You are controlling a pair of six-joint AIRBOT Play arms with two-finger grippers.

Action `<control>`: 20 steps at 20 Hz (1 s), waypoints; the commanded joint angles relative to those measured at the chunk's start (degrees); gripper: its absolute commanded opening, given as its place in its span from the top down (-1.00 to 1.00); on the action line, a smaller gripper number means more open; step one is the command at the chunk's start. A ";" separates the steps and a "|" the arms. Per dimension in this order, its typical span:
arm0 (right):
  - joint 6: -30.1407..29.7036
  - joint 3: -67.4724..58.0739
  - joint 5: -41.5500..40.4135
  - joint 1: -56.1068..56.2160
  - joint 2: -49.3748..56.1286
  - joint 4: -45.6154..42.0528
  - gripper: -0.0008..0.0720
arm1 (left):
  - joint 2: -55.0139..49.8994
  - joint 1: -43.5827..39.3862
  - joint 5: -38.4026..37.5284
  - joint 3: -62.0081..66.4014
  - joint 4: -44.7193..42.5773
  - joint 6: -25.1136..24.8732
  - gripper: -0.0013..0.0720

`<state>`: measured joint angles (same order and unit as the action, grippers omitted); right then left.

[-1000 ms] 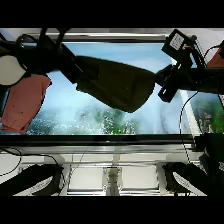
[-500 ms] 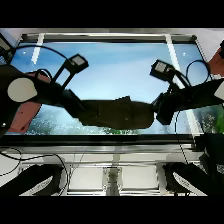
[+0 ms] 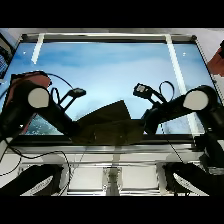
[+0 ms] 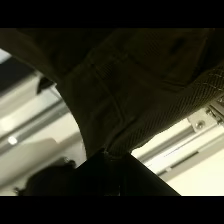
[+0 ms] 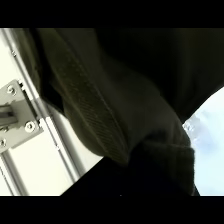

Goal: Fold the clothes and pants, and hang the long-sleeved shirts on hangers.

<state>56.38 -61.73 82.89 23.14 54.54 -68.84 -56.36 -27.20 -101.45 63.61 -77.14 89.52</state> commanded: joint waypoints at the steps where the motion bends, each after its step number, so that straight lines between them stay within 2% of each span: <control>1: 0.11 2.47 -10.99 0.17 2.99 -0.31 0.94 | 0.07 1.84 1.64 -7.30 -13.84 4.46 0.76; 5: -0.09 2.45 -21.38 0.20 9.35 0.09 0.94 | 0.07 5.33 3.63 -8.90 -14.51 8.46 0.76; 8: 1.14 2.45 -27.56 0.17 14.05 0.09 0.94 | 0.07 8.24 8.68 -8.90 -20.26 11.34 0.75; 13: 9.33 2.34 -36.02 0.17 15.52 -0.39 0.94 | -2.08 9.51 16.83 -8.90 -29.16 8.66 0.75; 20: 10.25 2.34 -38.62 0.20 18.49 0.68 0.94 | -12.92 9.51 17.05 -8.92 -31.93 10.99 0.75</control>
<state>65.87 -59.33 46.15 23.35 71.50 -69.19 -65.69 -17.76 -85.08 54.74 -77.21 99.72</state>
